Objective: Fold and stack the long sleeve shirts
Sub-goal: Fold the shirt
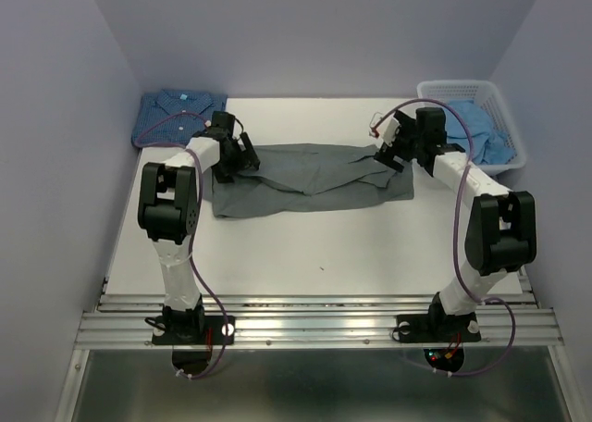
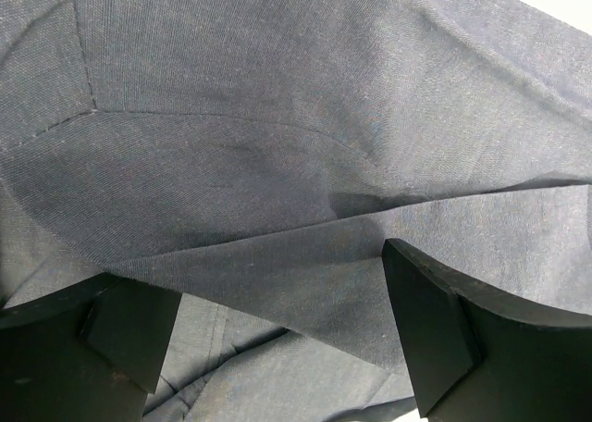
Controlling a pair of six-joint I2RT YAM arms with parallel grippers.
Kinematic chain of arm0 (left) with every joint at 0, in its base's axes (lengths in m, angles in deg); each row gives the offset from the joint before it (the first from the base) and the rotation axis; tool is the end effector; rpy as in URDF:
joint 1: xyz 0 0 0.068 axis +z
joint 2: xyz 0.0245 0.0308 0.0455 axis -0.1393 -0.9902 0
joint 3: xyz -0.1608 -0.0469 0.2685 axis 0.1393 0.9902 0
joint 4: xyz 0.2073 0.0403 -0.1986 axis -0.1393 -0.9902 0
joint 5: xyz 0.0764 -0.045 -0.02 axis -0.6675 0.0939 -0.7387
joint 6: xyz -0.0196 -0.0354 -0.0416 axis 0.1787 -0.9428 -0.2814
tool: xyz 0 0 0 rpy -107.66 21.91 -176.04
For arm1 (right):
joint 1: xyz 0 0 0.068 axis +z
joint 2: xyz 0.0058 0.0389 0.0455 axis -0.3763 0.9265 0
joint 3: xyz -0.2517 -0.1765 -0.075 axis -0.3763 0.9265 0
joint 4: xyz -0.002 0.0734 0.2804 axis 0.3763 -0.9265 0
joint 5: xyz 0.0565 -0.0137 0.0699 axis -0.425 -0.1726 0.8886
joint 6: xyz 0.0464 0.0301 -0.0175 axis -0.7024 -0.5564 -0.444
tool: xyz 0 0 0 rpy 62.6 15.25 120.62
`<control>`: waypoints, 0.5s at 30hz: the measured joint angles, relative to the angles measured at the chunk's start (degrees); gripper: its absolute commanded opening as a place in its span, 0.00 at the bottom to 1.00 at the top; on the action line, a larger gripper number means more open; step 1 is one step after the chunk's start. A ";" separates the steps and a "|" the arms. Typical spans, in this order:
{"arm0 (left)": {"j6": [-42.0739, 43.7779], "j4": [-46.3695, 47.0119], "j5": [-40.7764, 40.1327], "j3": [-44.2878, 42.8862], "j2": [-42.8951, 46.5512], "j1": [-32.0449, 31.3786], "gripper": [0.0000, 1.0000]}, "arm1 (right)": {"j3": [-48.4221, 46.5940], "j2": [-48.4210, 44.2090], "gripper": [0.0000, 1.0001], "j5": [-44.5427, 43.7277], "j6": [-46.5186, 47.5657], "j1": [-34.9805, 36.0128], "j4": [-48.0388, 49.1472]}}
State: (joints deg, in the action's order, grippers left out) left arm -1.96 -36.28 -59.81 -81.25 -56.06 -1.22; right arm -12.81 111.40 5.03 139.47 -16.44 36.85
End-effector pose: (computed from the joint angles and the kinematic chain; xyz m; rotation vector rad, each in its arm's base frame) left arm 0.4843 -0.0828 0.2026 -0.4058 2.5107 -0.3932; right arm 0.4228 0.0558 0.2885 -1.3045 1.6937 -0.1767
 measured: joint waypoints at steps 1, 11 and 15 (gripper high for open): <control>0.00 0.00 -0.04 -0.07 -0.04 0.00 0.99 | 0.66 -0.07 1.00 -1.11 0.00 -0.02 -1.29; -0.11 -0.04 -0.92 1.29 1.09 -0.02 0.99 | -8.94 0.15 1.00 8.85 -23.02 -0.37 -3.82; -1.01 -0.81 -1.68 3.98 5.60 -0.22 0.99 | -15.87 1.84 1.00 12.63 -38.95 -0.20 1.20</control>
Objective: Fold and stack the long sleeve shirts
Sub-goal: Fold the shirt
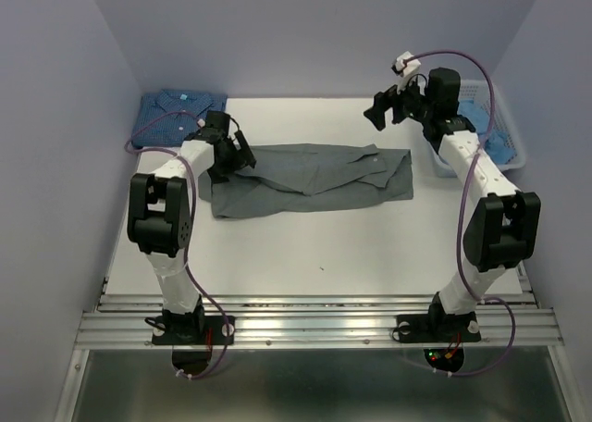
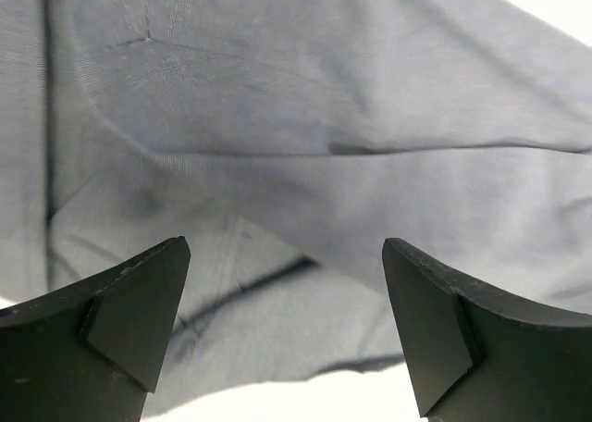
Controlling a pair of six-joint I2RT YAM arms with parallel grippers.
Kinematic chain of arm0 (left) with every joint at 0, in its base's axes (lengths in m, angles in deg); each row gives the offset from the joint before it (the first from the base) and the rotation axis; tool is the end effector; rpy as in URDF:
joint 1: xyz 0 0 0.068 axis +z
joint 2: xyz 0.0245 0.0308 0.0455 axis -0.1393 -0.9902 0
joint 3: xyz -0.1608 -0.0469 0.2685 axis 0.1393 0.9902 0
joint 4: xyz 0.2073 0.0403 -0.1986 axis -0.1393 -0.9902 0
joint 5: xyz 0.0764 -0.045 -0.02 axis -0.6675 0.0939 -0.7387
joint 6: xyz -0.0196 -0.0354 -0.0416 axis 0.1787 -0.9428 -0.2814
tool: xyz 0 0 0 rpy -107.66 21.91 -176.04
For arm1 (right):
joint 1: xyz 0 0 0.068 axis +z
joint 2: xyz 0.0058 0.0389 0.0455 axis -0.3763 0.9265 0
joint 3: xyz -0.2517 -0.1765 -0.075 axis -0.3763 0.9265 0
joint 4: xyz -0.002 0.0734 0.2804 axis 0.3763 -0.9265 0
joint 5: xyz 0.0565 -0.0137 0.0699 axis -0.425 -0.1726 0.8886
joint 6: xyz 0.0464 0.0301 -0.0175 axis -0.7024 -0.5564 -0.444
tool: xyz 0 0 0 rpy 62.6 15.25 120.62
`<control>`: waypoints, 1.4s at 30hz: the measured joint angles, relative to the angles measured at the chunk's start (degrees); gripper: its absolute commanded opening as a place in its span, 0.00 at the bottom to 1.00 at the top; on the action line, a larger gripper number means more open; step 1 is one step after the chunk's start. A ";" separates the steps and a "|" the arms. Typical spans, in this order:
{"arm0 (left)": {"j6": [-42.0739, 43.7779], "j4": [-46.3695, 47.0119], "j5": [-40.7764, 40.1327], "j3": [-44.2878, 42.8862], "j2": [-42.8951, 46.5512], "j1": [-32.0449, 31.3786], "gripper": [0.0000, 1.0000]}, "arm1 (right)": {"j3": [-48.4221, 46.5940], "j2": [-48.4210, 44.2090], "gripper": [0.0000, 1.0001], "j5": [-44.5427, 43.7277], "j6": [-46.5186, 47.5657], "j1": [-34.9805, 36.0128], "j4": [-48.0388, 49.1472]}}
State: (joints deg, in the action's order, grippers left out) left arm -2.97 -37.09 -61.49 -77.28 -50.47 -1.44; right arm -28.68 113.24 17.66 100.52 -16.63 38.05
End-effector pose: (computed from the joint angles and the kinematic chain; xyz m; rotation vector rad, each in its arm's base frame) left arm 0.4608 -0.0796 0.2231 -0.4316 2.4891 -0.3705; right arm 0.4498 0.0652 0.3834 -0.7727 1.7008 0.3573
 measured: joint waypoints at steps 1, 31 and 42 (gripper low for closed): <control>-0.24 -0.17 -0.17 0.48 1.84 -0.20 0.99 | -0.15 0.04 1.00 0.00 -5.09 0.31 2.27; -1.14 4.44 4.74 -10.27 -10.43 -5.81 0.99 | 19.76 9.25 1.00 -31.58 -35.45 8.48 -0.46; -2.58 0.48 10.69 -62.73 -43.50 -11.21 0.99 | 45.13 -13.46 1.00 -19.41 -40.13 31.21 0.35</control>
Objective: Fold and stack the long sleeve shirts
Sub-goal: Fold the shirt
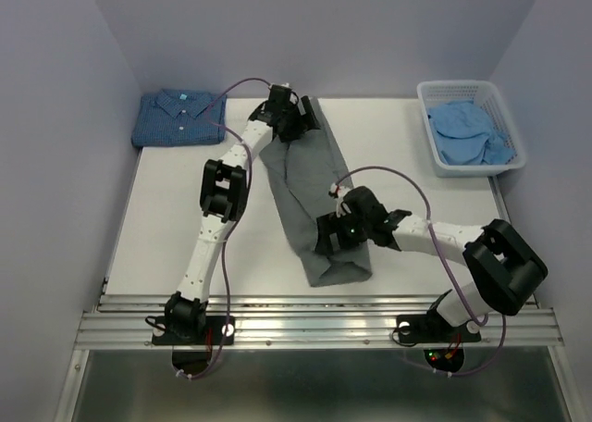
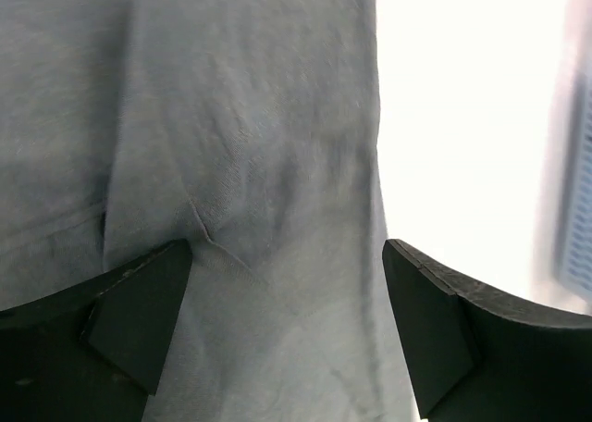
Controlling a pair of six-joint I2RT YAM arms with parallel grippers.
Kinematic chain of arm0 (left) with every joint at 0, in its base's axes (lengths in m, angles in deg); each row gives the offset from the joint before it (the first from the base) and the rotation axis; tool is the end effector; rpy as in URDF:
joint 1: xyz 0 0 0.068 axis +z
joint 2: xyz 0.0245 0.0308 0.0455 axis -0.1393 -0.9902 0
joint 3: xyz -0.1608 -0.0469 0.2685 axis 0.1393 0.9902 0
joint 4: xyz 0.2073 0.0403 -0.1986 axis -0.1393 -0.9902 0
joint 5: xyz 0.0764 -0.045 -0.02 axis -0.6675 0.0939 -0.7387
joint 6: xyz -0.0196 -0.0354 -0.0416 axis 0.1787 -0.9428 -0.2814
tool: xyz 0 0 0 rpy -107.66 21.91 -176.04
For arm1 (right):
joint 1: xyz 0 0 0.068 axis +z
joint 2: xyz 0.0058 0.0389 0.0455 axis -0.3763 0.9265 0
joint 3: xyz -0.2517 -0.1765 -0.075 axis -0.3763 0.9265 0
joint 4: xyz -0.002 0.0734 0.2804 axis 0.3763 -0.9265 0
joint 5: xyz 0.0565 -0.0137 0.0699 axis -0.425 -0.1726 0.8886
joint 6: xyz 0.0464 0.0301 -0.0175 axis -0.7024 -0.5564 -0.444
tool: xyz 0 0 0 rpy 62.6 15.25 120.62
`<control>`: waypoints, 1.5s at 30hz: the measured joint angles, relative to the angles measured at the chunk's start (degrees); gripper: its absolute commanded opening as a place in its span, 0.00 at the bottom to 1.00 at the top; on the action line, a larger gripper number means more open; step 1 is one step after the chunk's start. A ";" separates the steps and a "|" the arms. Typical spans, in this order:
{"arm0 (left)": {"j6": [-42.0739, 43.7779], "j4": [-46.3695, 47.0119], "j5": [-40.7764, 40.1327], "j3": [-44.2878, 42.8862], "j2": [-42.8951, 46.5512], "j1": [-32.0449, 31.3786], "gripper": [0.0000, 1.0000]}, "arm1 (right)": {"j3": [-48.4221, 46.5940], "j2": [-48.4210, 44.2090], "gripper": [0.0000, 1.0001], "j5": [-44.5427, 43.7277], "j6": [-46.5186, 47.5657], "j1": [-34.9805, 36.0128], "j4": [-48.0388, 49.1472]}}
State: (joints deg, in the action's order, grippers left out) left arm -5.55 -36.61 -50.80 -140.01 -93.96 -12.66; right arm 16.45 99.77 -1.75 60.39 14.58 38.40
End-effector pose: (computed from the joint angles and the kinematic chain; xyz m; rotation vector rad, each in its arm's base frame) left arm 0.6286 -0.2483 0.1910 -0.0861 2.2370 -0.8019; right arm 0.2431 0.1924 0.1861 -0.4735 2.5100 0.6863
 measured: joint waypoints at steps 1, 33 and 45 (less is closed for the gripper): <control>-0.83 1.18 1.57 -0.04 -0.42 -0.55 0.99 | 0.76 -0.63 1.00 2.38 -0.44 2.95 0.37; -18.64 13.40 -4.37 -0.17 -3.39 1.77 0.99 | 7.06 -14.75 1.00 3.96 -9.51 18.91 -1.14; -8.59 7.61 -1.92 11.58 13.07 1.36 0.99 | 5.01 -28.98 1.00 -15.76 -21.16 18.93 -8.52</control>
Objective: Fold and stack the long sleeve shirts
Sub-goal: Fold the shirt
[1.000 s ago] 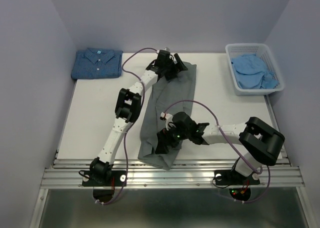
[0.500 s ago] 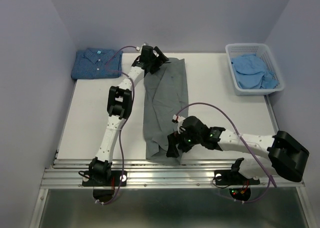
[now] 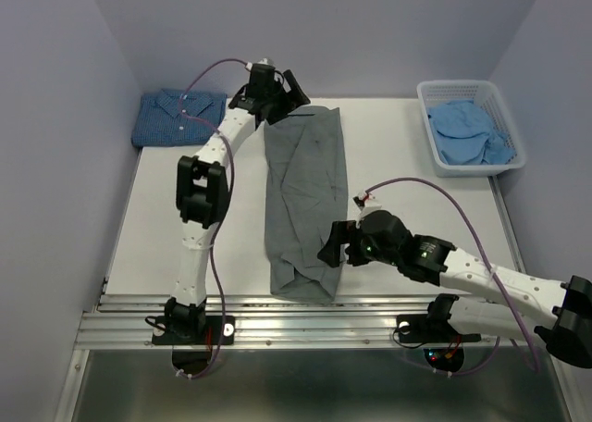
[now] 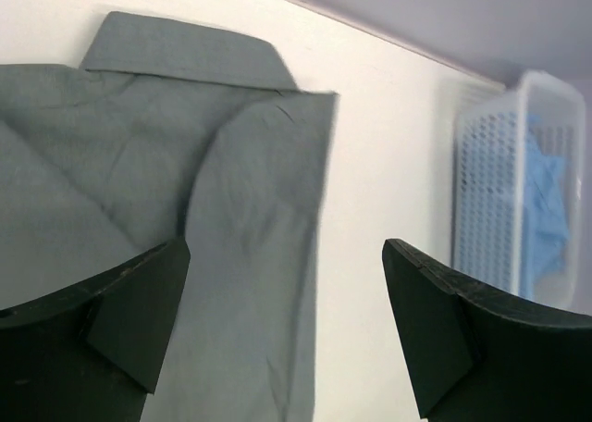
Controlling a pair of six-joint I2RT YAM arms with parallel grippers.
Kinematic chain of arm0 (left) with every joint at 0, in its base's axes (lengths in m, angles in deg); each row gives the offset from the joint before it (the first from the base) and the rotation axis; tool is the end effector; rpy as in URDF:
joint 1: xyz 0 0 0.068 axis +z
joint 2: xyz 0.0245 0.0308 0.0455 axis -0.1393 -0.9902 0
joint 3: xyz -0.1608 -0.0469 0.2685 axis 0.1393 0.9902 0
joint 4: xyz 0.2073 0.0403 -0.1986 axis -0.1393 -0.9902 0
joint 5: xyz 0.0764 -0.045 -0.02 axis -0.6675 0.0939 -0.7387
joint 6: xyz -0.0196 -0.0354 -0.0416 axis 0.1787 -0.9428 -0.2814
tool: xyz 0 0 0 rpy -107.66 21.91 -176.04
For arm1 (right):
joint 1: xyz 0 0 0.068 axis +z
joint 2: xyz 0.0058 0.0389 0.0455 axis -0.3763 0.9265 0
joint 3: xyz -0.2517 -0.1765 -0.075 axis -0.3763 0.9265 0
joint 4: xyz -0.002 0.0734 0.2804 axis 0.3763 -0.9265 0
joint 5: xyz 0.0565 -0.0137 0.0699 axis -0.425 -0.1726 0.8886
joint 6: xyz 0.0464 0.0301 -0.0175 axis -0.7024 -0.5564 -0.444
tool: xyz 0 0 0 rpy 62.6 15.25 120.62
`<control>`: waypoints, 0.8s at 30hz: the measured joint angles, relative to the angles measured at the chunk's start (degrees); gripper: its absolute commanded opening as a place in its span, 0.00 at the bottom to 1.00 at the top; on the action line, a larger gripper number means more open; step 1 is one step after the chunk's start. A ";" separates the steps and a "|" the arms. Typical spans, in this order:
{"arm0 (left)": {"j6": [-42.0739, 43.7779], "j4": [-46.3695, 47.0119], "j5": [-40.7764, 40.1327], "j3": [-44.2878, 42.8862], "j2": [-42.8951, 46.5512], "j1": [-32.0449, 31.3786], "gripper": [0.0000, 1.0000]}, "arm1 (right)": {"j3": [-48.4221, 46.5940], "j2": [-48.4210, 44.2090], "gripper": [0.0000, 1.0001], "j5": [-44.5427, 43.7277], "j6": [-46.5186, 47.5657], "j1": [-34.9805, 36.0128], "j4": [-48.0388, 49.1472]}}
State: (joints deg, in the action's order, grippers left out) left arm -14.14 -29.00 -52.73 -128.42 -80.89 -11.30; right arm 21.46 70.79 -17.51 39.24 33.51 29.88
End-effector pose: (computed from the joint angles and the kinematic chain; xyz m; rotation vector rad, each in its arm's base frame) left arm 0.6076 -0.2225 0.2736 -0.2561 2.0764 -0.8872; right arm 0.1286 0.1838 0.2686 -0.2634 2.3124 0.8639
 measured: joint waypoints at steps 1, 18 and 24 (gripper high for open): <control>1.27 -0.57 0.07 3.54 4.22 -0.15 0.99 | 0.00 -0.39 1.00 -1.84 -2.25 0.00 -1.51; -2.29 -6.32 -2.58 99.14 100.91 -9.66 0.99 | 10.43 4.42 1.00 11.89 -11.72 0.00 -0.72; -5.97 -11.93 5.27 112.52 103.34 -10.82 0.99 | 11.23 9.42 1.00 15.65 -13.90 0.00 6.01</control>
State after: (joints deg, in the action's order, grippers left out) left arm -20.11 -40.94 -47.46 -15.90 22.45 -22.12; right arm 32.69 80.21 -1.86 25.34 33.51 35.89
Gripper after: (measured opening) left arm 0.986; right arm 0.998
